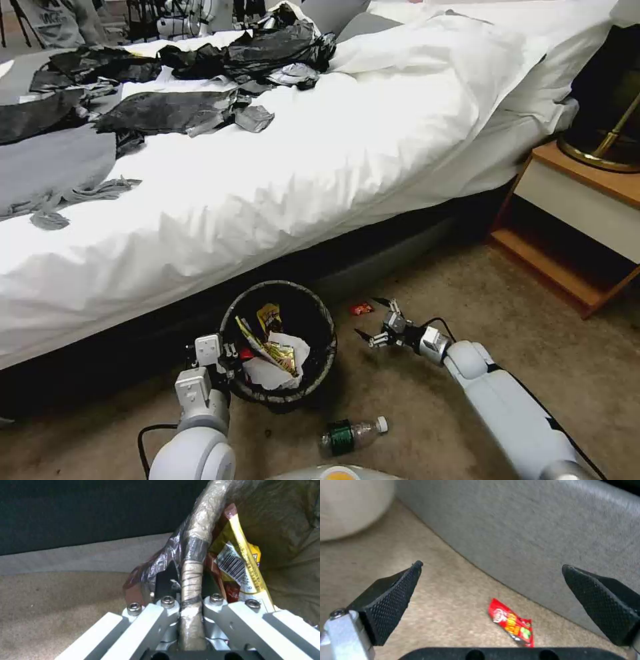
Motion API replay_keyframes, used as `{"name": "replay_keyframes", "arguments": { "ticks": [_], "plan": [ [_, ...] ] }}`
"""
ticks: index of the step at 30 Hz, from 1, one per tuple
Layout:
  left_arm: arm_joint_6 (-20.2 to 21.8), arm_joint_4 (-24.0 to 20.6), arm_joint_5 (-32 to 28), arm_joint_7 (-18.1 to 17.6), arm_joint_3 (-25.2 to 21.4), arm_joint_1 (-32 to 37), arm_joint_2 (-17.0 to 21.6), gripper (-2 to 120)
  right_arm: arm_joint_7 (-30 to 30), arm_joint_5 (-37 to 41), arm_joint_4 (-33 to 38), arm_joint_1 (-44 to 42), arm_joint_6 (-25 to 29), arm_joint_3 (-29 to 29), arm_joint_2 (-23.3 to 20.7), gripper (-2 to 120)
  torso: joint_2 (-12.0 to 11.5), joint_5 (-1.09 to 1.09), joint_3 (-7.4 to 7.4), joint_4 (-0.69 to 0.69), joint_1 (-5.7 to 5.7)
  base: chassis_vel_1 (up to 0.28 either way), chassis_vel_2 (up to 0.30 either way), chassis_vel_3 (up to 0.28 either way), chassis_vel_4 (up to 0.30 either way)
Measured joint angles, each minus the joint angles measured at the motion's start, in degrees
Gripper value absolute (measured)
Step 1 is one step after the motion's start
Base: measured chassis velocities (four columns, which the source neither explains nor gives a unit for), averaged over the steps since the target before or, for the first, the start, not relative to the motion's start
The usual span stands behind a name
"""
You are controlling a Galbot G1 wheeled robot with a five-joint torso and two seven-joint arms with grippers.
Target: Pick up the trash bin, then pick up the garbage from the floor and place it into the trash bin.
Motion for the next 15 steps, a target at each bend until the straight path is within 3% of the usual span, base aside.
{"name": "replay_keyframes", "arguments": {
  "ticks": [15],
  "plan": [
    [-0.17,0.04,0.32,0.07,-0.03,0.35,-0.16,0,3.49,-1.11,-12.67,6.91,0.19,1.6,3.92,100,0.0,0.0,0.0,-0.01,0.0,0.0,0.0,0.0,0.0]
  ]
}}
